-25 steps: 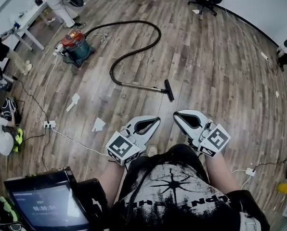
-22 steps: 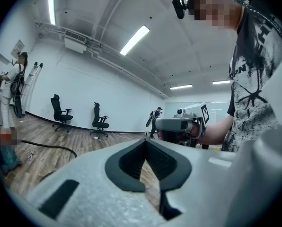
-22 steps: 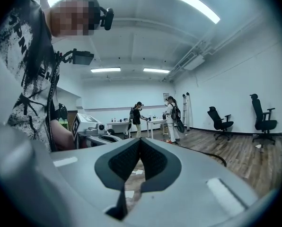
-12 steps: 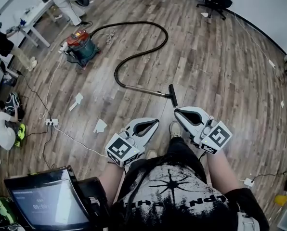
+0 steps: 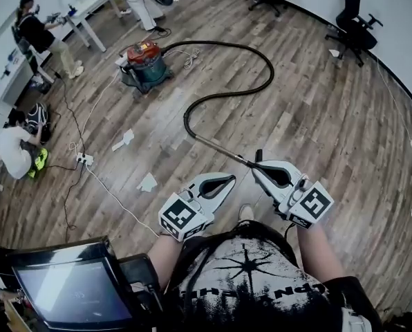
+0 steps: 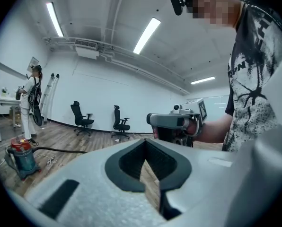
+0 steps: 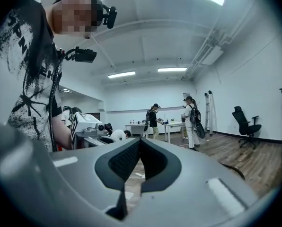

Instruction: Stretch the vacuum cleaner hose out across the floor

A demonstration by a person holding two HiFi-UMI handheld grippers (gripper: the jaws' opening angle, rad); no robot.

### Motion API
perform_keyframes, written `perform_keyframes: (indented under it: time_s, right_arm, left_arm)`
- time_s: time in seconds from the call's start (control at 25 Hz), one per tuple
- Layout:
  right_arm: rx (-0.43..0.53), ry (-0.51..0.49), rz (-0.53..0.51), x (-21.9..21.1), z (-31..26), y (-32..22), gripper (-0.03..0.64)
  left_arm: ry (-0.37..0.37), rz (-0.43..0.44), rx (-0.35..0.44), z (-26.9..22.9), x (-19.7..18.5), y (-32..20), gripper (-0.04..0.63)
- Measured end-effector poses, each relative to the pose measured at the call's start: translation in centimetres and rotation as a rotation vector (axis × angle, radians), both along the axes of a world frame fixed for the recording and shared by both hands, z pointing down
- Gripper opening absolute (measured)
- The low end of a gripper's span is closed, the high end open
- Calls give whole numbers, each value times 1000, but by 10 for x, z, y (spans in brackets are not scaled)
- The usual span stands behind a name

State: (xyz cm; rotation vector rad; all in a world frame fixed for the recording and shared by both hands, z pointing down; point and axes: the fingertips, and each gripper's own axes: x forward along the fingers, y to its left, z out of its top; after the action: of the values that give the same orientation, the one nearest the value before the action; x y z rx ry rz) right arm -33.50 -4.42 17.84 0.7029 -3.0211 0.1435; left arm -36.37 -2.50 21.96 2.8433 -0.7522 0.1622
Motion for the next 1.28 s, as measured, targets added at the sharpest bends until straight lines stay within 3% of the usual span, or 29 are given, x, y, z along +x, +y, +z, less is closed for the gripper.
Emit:
perform_keyframes:
  time_s: [0.32,0.64,1.0,1.28]
  right_arm:
    - [10,-8,-219,3,3,-39,5]
    - [10,-14,-356,4,10,-64,5]
    - [21,20,-364,22,11,-104,5]
    - [7,-38,-293,50,11,-136,5]
  left_arm:
    - [-47,-160,7,8,19,-40,2]
    - [-41,-302,8,7,19,-71,2]
    - [-39,-361,8,3,22,-107,2]
    - [-40,-301,-5,9,50,-136,3]
